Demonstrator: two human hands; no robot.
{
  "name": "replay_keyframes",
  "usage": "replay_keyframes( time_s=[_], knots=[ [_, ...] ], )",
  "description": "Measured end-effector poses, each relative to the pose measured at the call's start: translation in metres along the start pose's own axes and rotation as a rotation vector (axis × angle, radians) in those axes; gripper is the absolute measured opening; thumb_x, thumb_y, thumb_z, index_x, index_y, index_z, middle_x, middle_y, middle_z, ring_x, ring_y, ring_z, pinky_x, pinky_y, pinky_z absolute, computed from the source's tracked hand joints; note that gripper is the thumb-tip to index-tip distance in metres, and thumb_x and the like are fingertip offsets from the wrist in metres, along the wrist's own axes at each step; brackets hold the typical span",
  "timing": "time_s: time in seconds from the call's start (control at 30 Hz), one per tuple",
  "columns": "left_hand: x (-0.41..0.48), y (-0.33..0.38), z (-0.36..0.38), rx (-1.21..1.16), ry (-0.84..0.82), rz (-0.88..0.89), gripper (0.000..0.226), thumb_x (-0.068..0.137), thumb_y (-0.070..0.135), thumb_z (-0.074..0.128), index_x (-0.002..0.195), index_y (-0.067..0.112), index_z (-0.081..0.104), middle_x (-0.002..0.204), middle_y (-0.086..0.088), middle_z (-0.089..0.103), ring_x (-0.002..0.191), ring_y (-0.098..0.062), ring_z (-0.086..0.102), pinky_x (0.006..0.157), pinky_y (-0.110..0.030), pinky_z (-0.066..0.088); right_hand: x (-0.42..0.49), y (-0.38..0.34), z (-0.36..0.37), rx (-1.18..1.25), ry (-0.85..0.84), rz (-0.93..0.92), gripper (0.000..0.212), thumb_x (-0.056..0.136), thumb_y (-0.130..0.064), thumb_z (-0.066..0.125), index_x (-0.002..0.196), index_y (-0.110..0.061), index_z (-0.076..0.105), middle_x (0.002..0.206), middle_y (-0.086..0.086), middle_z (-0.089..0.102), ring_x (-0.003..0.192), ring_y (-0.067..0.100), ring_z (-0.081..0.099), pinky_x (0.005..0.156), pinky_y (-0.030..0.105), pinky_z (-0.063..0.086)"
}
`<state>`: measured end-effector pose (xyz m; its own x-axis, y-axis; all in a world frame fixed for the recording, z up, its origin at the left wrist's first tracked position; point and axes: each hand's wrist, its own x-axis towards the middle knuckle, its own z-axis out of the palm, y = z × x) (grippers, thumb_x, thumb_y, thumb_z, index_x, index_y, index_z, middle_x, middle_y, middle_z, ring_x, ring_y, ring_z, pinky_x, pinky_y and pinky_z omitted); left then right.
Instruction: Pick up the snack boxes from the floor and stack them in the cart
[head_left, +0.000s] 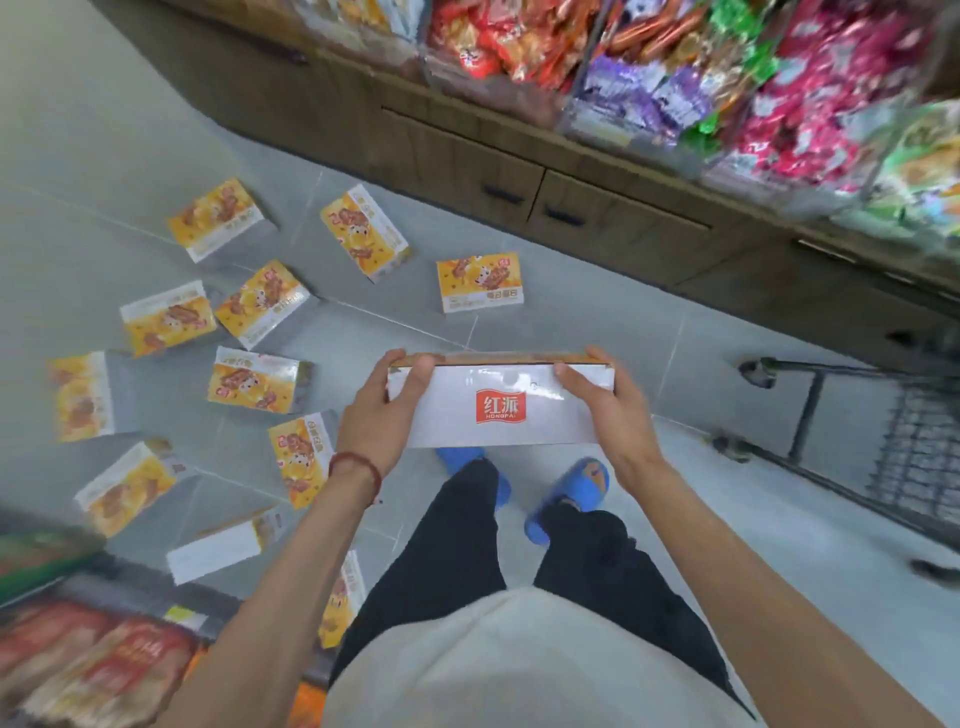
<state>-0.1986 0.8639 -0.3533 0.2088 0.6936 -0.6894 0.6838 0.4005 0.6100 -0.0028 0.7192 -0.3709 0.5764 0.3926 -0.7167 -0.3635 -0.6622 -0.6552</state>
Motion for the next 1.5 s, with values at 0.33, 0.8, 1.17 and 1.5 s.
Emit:
replay_keyframes(
  time_s=[0.33,0.8,1.17,1.5],
  knots=[
    [-0.097,0.054,0.127,0.160,-0.157,0.185,0.056,0.079,0.083,0.040,0.126,0.055,0.052,0.120,0.004,0.065,0.115,-0.026,0.060,0.099,-0.052,0.053,-0.077,0.080,-0.150,0.281,0.263,0.004,0.087,0.069,-0.069,0.077,0.146,-0.035,0.052,0.127,-0.008,0.068,0.115,0.015,0.065,0.102,0.040,0.054],
    [-0.222,0.100,0.341,0.372,-0.442,0.442,0.047,0.101,0.060,0.036,0.129,0.031,0.059,0.125,0.001,0.060,0.111,-0.019,0.058,0.064,-0.018,0.047,-0.145,0.189,-0.358,0.559,0.609,0.074,0.073,0.062,-0.077,0.075,0.123,-0.039,0.066,0.111,-0.010,0.075,0.106,0.018,0.070,0.097,0.052,0.058],
    [-0.242,0.188,0.486,0.476,-0.581,0.504,0.039,0.104,0.057,0.034,0.106,0.031,0.063,0.102,0.001,0.066,0.091,-0.011,0.063,0.054,-0.009,0.046,-0.123,0.176,-0.486,0.603,0.824,0.093,0.078,0.062,-0.085,0.068,0.125,-0.040,0.064,0.112,-0.013,0.072,0.112,0.019,0.066,0.099,0.053,0.056],
    [-0.219,0.271,0.596,0.554,-0.597,0.583,0.055,0.098,0.067,0.035,0.137,0.036,0.060,0.133,0.005,0.062,0.121,-0.018,0.056,0.105,-0.034,0.041,-0.072,0.139,-0.585,0.642,0.865,0.107,0.086,0.066,-0.082,0.065,0.139,-0.037,0.056,0.121,-0.011,0.070,0.112,0.016,0.066,0.099,0.049,0.057]
  ],
)
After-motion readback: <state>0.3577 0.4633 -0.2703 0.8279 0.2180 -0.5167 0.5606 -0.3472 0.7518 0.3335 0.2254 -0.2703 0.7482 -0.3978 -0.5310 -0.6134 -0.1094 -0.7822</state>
